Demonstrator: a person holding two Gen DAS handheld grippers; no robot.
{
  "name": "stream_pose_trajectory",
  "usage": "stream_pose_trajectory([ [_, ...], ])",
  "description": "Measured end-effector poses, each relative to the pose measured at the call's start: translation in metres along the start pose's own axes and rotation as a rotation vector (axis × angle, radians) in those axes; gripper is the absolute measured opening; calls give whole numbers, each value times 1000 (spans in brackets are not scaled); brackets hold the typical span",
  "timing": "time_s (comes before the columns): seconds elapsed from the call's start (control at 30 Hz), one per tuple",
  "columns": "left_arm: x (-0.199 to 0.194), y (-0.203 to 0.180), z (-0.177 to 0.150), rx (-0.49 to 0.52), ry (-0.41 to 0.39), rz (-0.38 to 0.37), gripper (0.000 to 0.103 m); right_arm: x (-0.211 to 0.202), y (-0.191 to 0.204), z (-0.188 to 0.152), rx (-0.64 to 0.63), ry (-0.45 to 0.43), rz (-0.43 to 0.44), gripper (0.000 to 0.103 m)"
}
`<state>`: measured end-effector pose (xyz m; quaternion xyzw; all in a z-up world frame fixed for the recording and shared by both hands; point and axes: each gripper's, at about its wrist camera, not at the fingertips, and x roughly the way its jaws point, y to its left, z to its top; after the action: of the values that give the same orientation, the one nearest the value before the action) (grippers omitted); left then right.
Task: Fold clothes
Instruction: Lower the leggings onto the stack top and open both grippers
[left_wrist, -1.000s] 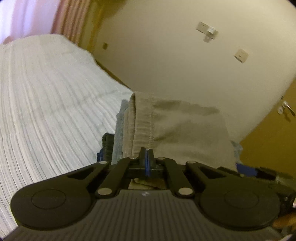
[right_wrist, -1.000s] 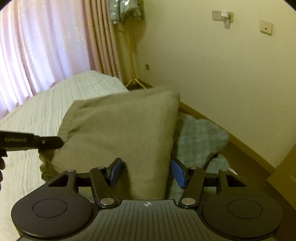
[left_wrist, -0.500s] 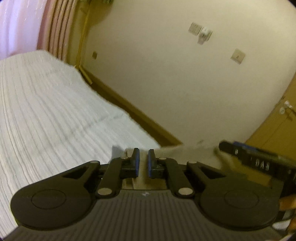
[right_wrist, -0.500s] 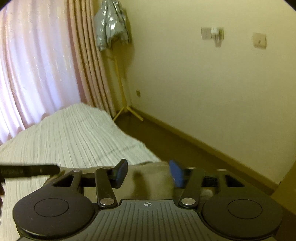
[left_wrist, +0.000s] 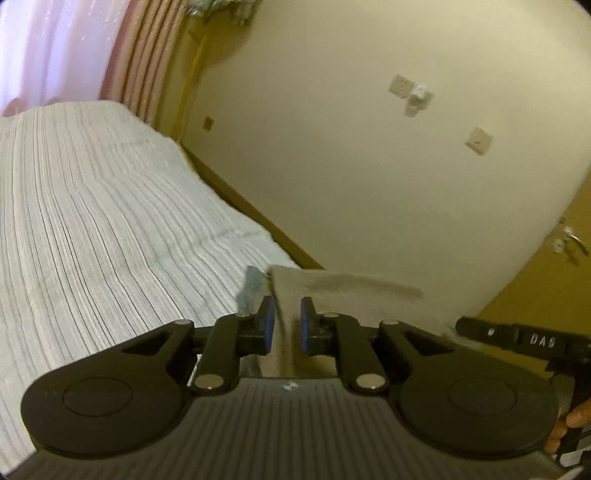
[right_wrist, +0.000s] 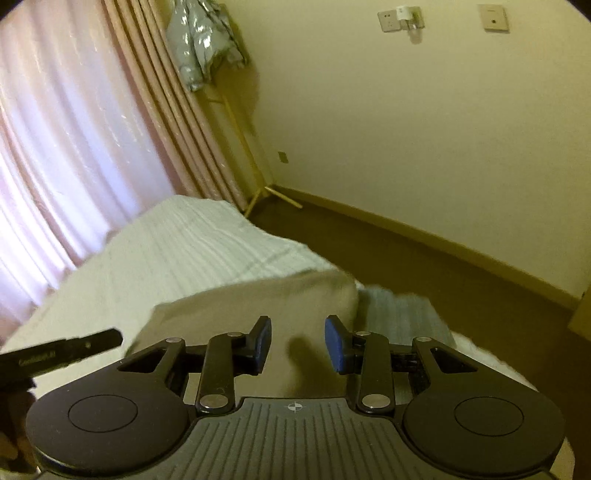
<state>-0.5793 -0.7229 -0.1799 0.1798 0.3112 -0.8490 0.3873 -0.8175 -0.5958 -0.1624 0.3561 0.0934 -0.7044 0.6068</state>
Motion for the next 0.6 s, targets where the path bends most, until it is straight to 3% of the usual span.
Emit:
stream_pose_trajectory([
  [0.17,-22,-23,-30,106,71,0,9,-35,18,-31,-94,36,10,36],
  [0.4,-9,-18,-52,79,91,69,10,-16,30,-67,-229,83,-70,36],
  [0.6,-8,-26,-55,78,93,121,10,-9,37,-70,-305,95,-100,36],
])
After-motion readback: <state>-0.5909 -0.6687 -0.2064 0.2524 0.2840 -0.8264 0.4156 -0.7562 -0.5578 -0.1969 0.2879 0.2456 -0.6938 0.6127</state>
